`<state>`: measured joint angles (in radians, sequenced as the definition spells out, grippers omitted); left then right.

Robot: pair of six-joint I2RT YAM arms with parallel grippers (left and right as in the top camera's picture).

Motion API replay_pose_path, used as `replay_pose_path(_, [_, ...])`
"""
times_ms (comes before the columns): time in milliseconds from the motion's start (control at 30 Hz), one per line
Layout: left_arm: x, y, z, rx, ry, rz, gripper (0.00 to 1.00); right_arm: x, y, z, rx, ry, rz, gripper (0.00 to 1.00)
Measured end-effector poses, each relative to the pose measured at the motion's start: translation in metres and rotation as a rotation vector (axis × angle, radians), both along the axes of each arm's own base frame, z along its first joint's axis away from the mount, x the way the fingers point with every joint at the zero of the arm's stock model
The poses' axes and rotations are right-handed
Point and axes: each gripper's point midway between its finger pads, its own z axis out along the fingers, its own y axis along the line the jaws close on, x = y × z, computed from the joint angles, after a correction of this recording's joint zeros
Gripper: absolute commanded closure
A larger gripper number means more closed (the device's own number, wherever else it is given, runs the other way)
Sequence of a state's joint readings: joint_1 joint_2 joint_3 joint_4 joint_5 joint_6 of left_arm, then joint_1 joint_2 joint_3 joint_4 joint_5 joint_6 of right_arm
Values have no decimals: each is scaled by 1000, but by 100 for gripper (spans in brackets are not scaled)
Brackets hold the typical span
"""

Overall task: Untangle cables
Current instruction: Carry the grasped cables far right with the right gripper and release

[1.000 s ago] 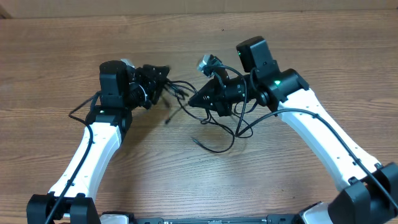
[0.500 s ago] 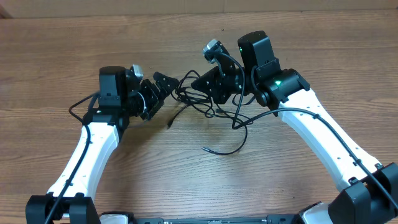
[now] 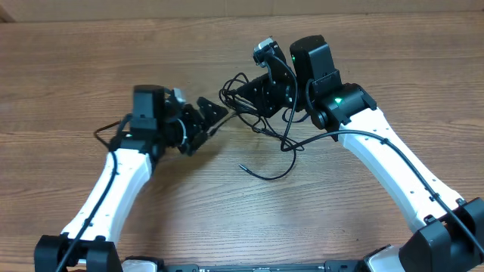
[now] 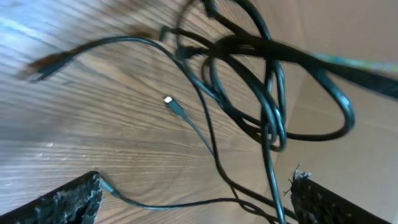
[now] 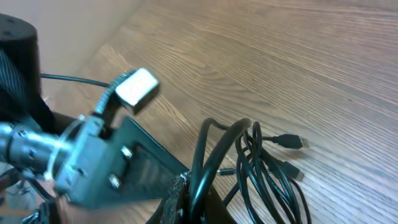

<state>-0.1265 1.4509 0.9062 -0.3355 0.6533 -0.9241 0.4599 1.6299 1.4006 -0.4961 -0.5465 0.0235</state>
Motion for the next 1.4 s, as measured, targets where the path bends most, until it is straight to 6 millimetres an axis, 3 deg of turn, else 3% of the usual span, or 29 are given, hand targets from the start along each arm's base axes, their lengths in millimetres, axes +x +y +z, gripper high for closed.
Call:
replay_pose_path(133, [12, -24, 3, 44, -84, 0, 3, -7, 6, 4, 35, 16, 45, 96])
replay_pose_path(167, [17, -27, -2, 63, -92, 15, 4, -10, 8, 5, 47, 22, 62, 96])
replay_pose_path(200, [23, -29, -8, 79, -94, 34, 13, -13, 9, 7, 58, 26, 77, 96])
replay_pose_path(267, [36, -33, -25, 106, -94, 72, 80, -17, 12, 9, 75, 36, 102, 96])
replay_pose_path(300, [42, -36, -33, 111, -90, 90, 96, -18, 12, 9, 80, 39, 108, 96])
replay_pose_path(367, [63, -45, -53, 109, -126, 108, 96, -23, 12, 7, 77, 64, 115, 96])
replay_pose_path(433, [70, -48, -60, 100, -145, 109, 96, -26, 5, -1, 47, 102, 92, 96])
replay_pose_path(533, [79, -47, -47, 44, -197, 85, 96, -16, -21, -18, -45, 143, -18, 96])
replay_pose_path(600, [79, -42, -33, -10, -231, 27, 96, 8, -62, -36, -173, 136, -202, 96])
replay_pose_path(700, [66, -36, 10, -113, -354, -137, 96, 43, -125, -46, -321, 93, -488, 96])
replay_pose_path(767, [43, -44, 49, -206, -475, -311, 96, 57, -161, -46, -374, 74, -634, 96])
replay_pose_path(800, [22, -51, 69, -281, -540, -444, 96, 64, -183, -45, -392, 69, -706, 96])
replay_pose_path(833, [10, -54, 78, -326, -575, -519, 96, 72, -217, -43, -412, 67, -805, 96])
replay_pose_path(867, [-4, -57, 88, -380, -614, -605, 96, 77, -260, -42, -418, 79, -917, 96])
replay_pose_path(900, [-15, -59, 95, -418, -653, -675, 96, 78, -277, -42, -427, 82, -966, 96])
replay_pose_path(967, [-18, -57, 104, -424, -735, -724, 96, 76, -326, -42, -425, 108, -1080, 96])
replay_pose_path(1033, [-19, -58, 111, -414, -800, -749, 94, 71, -354, -43, -407, 135, -1134, 96])
replay_pose_path(1200, [-10, -58, 111, -380, -820, -711, 96, 63, -386, -41, -319, 179, -1172, 96])
replay_pose_path(1400, [7, -55, 108, -329, -804, -620, 96, 62, -404, -38, -338, 167, -1256, 95])
